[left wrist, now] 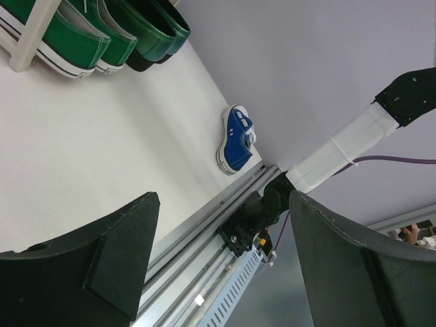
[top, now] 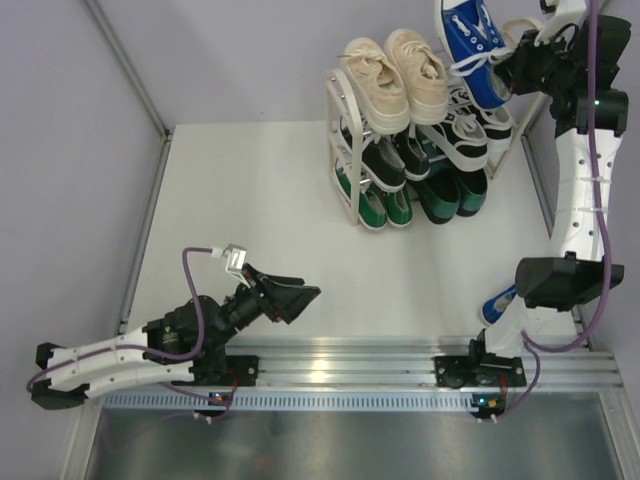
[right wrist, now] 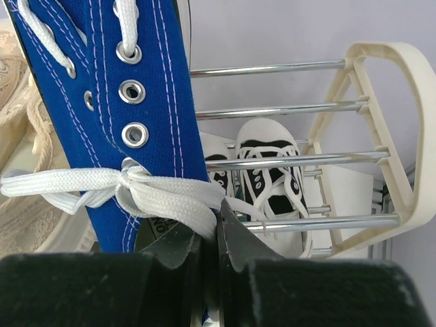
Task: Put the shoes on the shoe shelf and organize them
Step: Place the shoe at the shoe shelf.
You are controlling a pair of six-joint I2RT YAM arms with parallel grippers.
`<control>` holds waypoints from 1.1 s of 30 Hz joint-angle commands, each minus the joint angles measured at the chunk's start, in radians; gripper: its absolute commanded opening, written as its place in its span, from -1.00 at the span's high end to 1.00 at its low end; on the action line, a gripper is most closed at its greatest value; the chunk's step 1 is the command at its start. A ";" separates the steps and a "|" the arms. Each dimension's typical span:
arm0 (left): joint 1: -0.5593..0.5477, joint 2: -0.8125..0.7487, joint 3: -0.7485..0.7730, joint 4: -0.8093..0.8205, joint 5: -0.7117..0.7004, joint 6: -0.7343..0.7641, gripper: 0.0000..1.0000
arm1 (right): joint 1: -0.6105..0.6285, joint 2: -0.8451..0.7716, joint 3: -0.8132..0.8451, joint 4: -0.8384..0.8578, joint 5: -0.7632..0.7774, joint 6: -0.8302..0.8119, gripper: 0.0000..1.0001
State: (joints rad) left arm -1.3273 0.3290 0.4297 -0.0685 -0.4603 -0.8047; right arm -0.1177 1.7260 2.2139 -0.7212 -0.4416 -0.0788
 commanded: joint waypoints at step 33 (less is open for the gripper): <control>-0.001 0.001 0.029 0.021 0.026 0.024 -0.65 | -0.057 -0.246 -0.095 0.215 -0.170 -0.058 -0.36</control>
State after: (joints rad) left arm -1.3273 0.3294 0.4229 -0.0715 -0.4423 -0.8078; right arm -0.1383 1.6062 2.1448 -0.5976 -0.5335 -0.1051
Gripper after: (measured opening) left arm 0.824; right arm 0.657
